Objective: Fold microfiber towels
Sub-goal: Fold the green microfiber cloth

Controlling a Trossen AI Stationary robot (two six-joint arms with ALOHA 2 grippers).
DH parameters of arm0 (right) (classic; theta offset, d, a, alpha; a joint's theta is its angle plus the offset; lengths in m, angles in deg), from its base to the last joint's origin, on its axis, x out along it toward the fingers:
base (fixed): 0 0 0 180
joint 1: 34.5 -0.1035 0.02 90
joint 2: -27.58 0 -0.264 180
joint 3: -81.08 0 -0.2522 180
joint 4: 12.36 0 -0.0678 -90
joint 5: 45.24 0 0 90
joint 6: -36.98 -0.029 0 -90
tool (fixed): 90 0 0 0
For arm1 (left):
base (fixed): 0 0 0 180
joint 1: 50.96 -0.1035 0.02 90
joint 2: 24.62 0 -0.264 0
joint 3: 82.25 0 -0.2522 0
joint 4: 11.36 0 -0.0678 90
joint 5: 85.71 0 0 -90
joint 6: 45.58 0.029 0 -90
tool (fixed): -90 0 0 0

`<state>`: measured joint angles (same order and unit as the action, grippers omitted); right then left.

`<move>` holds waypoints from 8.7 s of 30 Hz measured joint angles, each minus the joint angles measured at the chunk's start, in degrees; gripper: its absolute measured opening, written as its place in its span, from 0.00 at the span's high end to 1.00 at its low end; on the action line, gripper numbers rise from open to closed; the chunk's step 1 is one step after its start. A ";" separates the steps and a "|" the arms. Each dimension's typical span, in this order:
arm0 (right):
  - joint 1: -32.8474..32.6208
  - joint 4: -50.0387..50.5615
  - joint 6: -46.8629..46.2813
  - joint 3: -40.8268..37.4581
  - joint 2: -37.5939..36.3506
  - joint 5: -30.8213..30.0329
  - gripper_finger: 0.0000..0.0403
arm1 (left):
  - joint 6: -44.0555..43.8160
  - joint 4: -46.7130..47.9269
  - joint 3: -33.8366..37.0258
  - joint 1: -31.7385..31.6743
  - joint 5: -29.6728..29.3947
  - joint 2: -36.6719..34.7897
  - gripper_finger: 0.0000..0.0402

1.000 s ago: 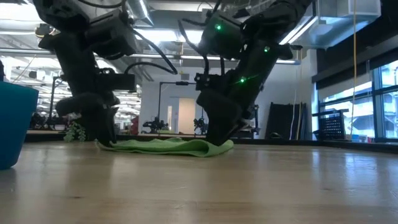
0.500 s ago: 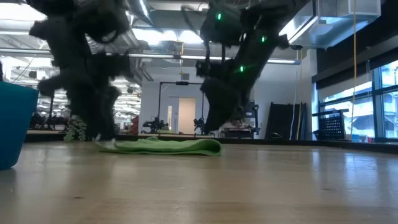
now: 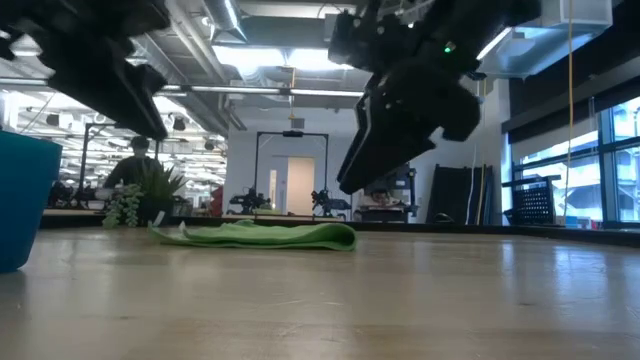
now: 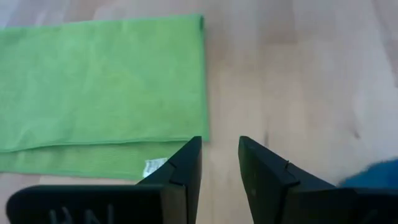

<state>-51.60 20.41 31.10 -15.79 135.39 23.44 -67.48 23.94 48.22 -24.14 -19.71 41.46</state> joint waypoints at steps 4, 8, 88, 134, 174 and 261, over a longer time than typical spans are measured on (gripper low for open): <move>-1.56 -0.48 -2.60 -0.31 0.24 -0.11 0.45 | -2.67 0.12 0.00 4.62 -3.10 -0.06 0.76; -1.65 -2.00 -2.91 -0.35 0.88 -1.86 0.45 | -5.76 0.09 0.02 8.44 -6.19 0.29 0.76; 18.90 3.89 -23.76 11.91 7.43 -3.85 0.98 | -7.41 2.81 0.02 15.09 -16.80 0.29 0.76; 27.12 4.78 -29.18 11.80 12.63 -4.68 0.97 | -7.62 3.32 0.02 14.98 -17.47 0.31 0.76; 28.14 12.64 -30.03 12.75 12.52 6.24 0.50 | -7.58 3.32 0.02 14.69 -17.45 0.31 0.76; 13.99 0.84 -23.75 7.32 12.13 8.99 0.96 | 4.42 7.28 -0.02 3.29 -8.01 1.12 0.76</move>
<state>-37.61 21.25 7.34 -8.47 147.52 32.43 -63.06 31.22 48.20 -20.86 -27.72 42.58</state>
